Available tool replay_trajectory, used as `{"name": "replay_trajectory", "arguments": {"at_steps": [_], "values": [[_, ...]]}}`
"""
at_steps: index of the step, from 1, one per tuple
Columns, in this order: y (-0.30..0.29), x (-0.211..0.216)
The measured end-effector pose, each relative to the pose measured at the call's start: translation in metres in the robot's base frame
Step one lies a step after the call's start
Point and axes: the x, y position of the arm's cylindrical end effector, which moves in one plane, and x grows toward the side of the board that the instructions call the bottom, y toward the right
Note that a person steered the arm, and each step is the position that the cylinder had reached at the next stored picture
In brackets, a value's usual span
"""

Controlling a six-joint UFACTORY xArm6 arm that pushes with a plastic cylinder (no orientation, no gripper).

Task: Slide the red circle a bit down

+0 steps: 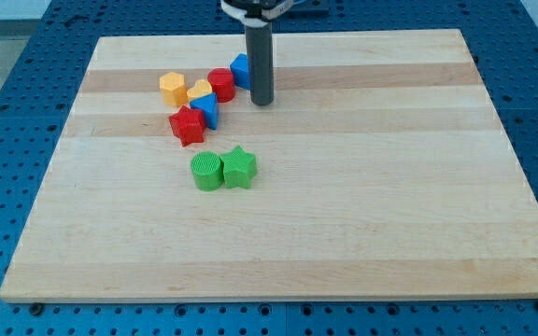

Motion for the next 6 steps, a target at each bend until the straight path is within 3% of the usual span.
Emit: {"name": "replay_trajectory", "arguments": {"at_steps": [2, 3, 4, 6], "values": [[0.007, -0.107], [-0.03, -0.127], [-0.062, -0.115], [-0.069, -0.06]]}}
